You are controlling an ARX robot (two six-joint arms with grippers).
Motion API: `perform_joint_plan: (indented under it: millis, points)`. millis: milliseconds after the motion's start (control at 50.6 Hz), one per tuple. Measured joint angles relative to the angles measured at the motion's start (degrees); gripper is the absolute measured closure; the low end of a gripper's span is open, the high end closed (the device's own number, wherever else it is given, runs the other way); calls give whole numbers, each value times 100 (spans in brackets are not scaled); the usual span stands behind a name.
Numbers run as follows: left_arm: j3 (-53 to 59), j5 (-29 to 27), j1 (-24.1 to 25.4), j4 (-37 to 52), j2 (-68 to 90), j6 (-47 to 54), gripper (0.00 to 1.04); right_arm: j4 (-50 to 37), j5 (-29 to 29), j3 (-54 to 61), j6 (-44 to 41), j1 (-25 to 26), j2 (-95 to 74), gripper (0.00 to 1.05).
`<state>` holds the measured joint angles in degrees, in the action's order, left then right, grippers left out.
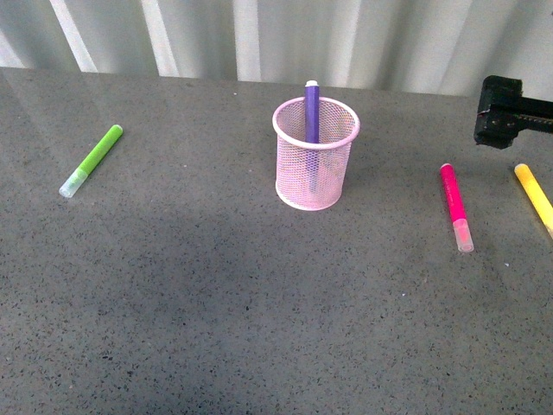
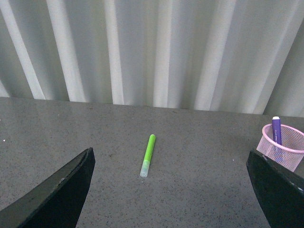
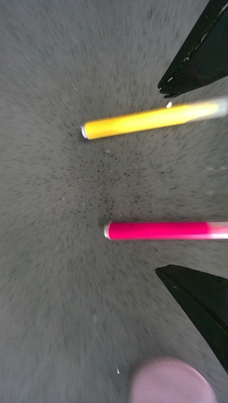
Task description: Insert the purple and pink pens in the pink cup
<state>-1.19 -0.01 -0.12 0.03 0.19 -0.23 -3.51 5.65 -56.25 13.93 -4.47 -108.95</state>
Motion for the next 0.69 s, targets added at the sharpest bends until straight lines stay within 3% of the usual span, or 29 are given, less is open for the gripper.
perform_joint_plan:
  millis: [691]
  points:
    - [0, 0, 0, 0, 0, 0, 7, 125, 44, -1123, 247, -345, -1703, 7]
